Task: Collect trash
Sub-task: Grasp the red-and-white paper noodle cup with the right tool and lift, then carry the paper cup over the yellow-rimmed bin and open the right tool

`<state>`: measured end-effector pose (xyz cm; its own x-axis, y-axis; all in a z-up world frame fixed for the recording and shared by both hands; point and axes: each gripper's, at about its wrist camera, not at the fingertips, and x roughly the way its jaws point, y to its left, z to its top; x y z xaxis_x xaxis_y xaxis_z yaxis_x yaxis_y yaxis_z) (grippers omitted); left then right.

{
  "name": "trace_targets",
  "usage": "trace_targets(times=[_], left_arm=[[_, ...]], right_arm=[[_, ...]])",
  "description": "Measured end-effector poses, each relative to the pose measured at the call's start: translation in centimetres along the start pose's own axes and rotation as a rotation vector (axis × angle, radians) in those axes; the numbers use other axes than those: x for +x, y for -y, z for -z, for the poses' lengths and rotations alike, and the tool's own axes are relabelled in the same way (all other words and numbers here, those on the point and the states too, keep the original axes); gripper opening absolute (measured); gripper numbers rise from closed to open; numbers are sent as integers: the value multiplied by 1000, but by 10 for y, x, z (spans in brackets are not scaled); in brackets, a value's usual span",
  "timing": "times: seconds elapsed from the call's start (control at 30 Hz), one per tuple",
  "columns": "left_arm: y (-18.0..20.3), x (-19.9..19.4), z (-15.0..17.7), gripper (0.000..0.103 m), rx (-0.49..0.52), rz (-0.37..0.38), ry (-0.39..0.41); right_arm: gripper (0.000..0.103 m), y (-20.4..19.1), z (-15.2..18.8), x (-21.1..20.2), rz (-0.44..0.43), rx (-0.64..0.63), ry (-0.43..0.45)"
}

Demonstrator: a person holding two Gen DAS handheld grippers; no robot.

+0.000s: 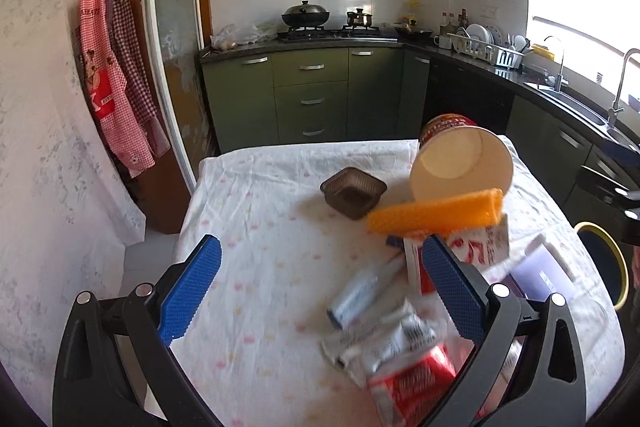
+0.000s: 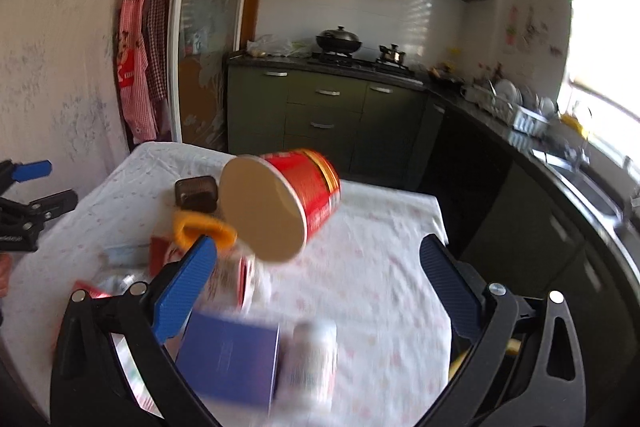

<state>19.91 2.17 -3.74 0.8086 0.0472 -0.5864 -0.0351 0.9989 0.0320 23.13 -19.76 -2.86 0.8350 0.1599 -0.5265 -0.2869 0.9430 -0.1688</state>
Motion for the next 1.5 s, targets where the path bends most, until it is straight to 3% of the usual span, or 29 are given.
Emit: trace_targets(times=[0.17, 0.47, 0.53, 0.63, 0.67, 0.7, 0.83, 1.0, 1.2, 1.3, 1.5], left_arm=[[1, 25, -10, 99, 8, 15, -5], [-8, 56, -12, 99, -33, 45, -19], [-10, 59, -10, 99, -37, 55, -21], [-13, 60, -9, 99, -43, 65, -23], [-13, 61, -8, 99, -47, 68, -23], [-14, 60, -7, 99, -49, 70, -23], [-16, 62, -5, 99, -54, 78, -26], [-14, 63, -4, 99, -48, 87, -25], [-13, 50, -5, 99, -52, 105, -6], [-11, 36, -5, 99, -48, 112, 9], [2, 5, -1, 99, -20, 134, 31]], right_arm=[[93, -16, -25, 59, 53, -123, -67], [62, -35, -41, 133, 154, -273, -145], [53, -37, -43, 141, 177, -290, -142], [28, -35, -47, 149, 197, -306, -132], [15, -31, -51, 154, 196, -299, -139], [11, -30, -56, 158, 199, -289, -144], [8, -2, -69, 173, 149, -185, -207], [4, 57, -78, 189, 37, 60, -324], [3, 140, -54, 147, -109, 350, -418], [3, 181, -26, 104, -105, 442, -464], [3, 260, 55, 32, 6, 579, -653]])
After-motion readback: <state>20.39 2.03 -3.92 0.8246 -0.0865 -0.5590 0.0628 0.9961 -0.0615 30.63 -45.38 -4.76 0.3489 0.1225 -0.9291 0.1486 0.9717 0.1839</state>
